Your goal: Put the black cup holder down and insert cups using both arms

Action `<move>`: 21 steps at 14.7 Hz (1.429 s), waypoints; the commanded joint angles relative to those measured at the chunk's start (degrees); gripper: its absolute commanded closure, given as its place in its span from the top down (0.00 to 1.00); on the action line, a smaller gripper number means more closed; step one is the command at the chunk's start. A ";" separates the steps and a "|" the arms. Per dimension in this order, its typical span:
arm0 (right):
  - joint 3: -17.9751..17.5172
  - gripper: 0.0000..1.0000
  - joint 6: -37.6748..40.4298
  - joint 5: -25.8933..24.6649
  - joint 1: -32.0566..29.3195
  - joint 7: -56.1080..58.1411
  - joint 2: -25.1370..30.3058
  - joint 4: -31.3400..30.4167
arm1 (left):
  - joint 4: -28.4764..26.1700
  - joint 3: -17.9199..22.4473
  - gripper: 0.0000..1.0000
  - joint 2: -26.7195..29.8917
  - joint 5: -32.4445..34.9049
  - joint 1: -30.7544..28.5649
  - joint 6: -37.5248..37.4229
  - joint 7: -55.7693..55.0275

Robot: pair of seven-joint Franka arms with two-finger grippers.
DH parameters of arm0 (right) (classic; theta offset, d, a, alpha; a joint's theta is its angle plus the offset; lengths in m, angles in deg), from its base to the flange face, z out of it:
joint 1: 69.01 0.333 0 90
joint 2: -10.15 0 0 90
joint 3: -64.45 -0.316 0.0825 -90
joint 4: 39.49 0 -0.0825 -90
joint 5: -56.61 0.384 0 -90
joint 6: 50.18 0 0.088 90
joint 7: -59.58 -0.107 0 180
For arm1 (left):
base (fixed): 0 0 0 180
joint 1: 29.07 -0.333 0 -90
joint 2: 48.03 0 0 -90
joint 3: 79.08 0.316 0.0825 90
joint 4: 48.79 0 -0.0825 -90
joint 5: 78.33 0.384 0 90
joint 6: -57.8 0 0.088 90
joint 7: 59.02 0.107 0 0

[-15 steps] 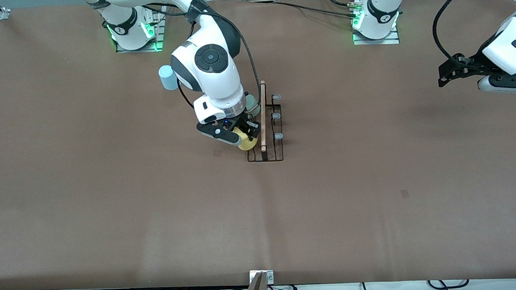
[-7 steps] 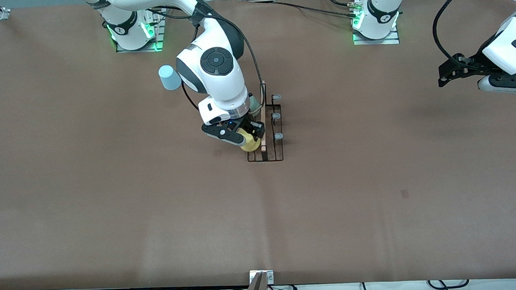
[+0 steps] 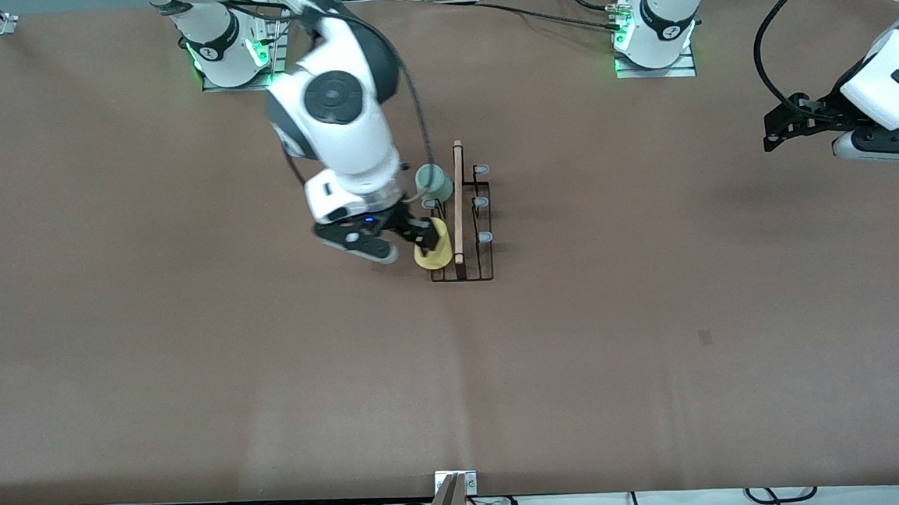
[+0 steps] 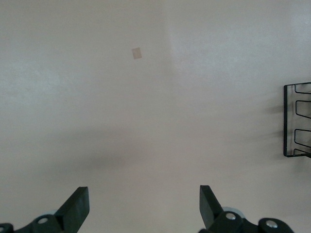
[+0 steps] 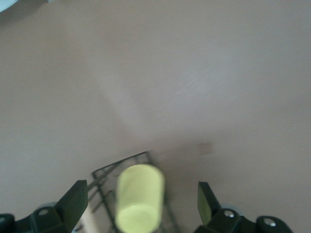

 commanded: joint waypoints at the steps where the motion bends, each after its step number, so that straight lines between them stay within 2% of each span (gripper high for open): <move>1: -0.55 1.00 6.90 1.18 -6.16 9.07 7.83 -2.85 | 0.65 0.27 1.00 0.09 -1.13 0.16 -0.79 0.75; 4: -0.55 1.00 13.48 1.28 -14.07 17.94 14.52 -6.02 | 0.65 0.27 1.00 0.09 -1.22 0.16 -0.79 0.92; 7: -0.38 1.00 20.87 2.59 -24.69 32.43 19.28 -6.47 | 0.65 0.27 1.00 0.09 -1.22 0.16 -1.05 0.92; 11: -0.20 1.00 23.35 2.77 -38.32 48.79 24.11 -6.38 | 0.65 0.27 1.00 0.09 -1.13 0.16 -1.06 0.66; 13: 0.15 1.00 25.27 3.03 -42.29 53.91 26.83 -6.12 | 0.65 0.27 1.00 0.09 -1.13 0.16 -1.06 0.75; 17: 1.99 1.00 31.08 9.43 -43.80 53.32 26.67 -1.73 | 0.65 0.27 1.00 0.09 -1.13 0.25 -1.06 0.66; 20: 1.99 1.00 32.84 9.63 -41.62 53.05 27.19 -2.07 | 0.65 0.27 1.00 0.09 -1.13 0.25 -1.06 0.66; 21: 2.52 1.00 32.93 9.19 -39.17 53.13 27.02 -2.16 | 0.65 0.27 1.00 0.09 -1.13 0.25 -1.06 0.66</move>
